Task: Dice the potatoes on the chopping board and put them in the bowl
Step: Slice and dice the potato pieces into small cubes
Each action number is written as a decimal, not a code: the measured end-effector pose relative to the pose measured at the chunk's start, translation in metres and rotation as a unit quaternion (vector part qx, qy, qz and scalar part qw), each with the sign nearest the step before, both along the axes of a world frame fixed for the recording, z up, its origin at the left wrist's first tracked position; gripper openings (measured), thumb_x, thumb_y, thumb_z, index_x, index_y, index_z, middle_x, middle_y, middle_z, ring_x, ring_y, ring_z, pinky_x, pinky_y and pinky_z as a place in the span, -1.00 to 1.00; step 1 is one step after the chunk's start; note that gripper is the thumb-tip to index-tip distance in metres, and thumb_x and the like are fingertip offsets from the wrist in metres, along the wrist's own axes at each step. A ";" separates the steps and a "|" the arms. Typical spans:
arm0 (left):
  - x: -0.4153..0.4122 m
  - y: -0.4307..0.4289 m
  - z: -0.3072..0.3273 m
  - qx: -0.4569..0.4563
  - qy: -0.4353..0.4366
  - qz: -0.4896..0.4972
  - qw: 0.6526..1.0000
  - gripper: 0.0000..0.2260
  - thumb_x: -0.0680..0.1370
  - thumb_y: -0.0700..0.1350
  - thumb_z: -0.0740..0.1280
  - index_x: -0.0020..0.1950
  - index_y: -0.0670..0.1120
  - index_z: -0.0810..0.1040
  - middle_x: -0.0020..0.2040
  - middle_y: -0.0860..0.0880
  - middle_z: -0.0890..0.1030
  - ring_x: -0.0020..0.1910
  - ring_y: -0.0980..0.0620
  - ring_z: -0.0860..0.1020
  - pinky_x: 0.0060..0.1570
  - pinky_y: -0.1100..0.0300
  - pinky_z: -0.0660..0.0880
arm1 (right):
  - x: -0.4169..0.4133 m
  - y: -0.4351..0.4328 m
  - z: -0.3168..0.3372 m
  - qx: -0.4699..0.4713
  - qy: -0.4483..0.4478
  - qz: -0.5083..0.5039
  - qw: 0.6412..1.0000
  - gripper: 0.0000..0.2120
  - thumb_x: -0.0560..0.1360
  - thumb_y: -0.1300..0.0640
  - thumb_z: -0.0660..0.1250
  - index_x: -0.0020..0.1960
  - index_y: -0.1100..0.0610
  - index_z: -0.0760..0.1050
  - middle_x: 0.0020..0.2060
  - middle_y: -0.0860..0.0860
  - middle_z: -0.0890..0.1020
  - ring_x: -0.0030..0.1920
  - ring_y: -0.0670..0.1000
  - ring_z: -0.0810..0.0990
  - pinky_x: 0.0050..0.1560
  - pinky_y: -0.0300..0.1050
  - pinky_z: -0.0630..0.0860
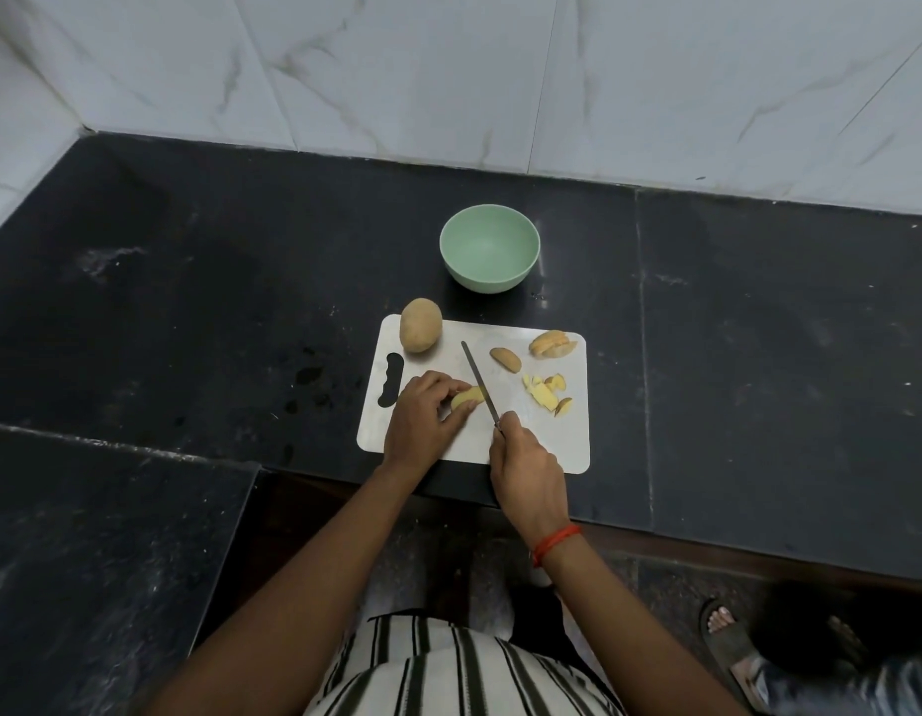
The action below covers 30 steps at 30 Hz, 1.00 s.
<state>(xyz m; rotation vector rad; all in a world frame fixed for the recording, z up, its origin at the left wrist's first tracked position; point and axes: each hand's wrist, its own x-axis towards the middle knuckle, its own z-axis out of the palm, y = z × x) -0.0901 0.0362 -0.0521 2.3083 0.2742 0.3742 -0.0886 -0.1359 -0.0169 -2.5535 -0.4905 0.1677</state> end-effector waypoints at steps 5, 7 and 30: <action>-0.001 0.000 0.000 0.003 0.001 0.001 1.000 -0.76 0.57 0.08 0.43 0.16 -0.01 0.68 0.02 0.10 0.57 -0.01 0.09 0.50 -0.05 0.08 0.53 | 0.001 -0.001 -0.001 -0.006 0.002 0.007 1.000 -0.92 0.68 0.12 0.11 0.01 0.09 0.30 -0.27 0.06 0.54 -0.41 0.13 0.45 -0.44 -0.12 0.21; -0.001 -0.001 0.000 0.006 0.001 0.004 1.000 -0.77 0.57 0.07 0.43 0.16 0.00 0.68 0.02 0.11 0.57 -0.02 0.09 0.49 -0.04 0.10 0.52 | 0.002 -0.001 -0.002 -0.017 0.006 0.012 1.000 -0.93 0.67 0.12 0.10 0.02 0.09 0.29 -0.26 0.08 0.54 -0.39 0.18 0.48 -0.42 -0.09 0.24; -0.001 -0.005 0.002 0.029 -0.007 0.019 0.999 -0.77 0.56 0.07 0.45 0.08 -0.06 0.67 0.01 0.08 0.59 -0.03 0.08 0.49 -0.06 0.12 0.50 | -0.069 -0.068 0.006 -0.040 0.031 0.012 0.999 -0.89 0.66 -0.02 0.06 0.07 0.00 0.30 -0.15 0.01 0.58 -0.30 0.16 0.61 -0.39 -0.03 0.41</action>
